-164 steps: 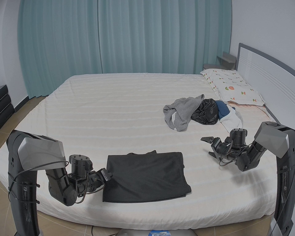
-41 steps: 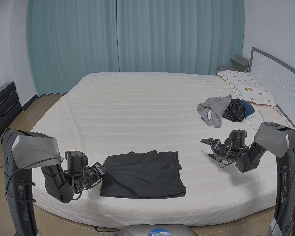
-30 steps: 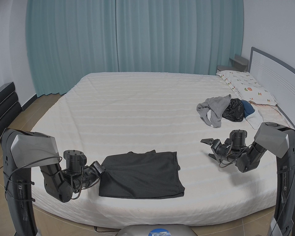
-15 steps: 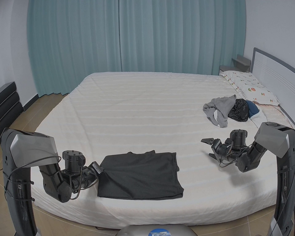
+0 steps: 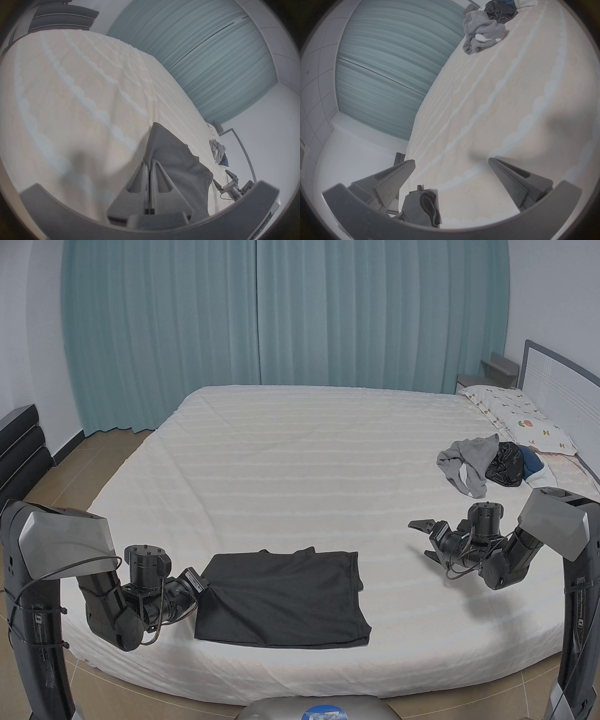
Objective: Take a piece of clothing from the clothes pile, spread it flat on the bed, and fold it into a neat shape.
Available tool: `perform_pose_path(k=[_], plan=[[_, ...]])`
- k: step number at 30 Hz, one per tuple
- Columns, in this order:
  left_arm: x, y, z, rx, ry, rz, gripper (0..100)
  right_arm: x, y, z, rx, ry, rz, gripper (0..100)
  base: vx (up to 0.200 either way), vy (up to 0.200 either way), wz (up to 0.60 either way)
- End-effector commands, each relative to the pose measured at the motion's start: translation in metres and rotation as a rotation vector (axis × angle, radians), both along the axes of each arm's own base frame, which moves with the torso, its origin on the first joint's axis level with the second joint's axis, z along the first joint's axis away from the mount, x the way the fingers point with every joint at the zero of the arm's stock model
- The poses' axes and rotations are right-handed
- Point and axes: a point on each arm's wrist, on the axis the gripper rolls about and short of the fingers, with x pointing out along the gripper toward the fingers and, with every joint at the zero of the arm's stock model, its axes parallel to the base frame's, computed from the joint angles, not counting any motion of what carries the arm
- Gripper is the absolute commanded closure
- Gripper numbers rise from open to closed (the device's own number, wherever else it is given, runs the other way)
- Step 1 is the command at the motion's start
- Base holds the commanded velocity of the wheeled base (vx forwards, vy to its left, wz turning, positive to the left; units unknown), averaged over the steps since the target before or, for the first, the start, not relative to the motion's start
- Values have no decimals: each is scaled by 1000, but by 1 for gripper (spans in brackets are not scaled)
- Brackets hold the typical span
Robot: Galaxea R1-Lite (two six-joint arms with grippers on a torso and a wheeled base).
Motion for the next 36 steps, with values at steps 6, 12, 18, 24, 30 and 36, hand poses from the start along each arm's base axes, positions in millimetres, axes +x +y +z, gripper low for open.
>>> perform_pose_path(k=[6, 12, 18, 24, 30, 36], plan=[[0, 1, 0, 0, 0, 2, 100, -1, 0, 0, 0, 1, 1, 0, 0, 200, 0], [0, -1, 0, 0, 2, -2, 100, -1, 1, 0, -1, 4, 1, 0, 0, 167, 0], [-1, -2, -1, 0, 3, -7, 100, -3, 3, 0, -1, 6, 7, 0, 0, 0, 0], [-2, -2, -2, 1, 9, -10, 100, -3, 4, 0, -1, 7, 9, 0, 0, 0, 0], [-3, -3, -3, 1, 17, -11, 0, -3, 4, 0, -1, 6, 9, 0, 0, 0, 0], [-3, -2, -4, 1, 17, -7, 0, -3, 4, -1, -1, 11, 9, 0, 0, 0, 0]])
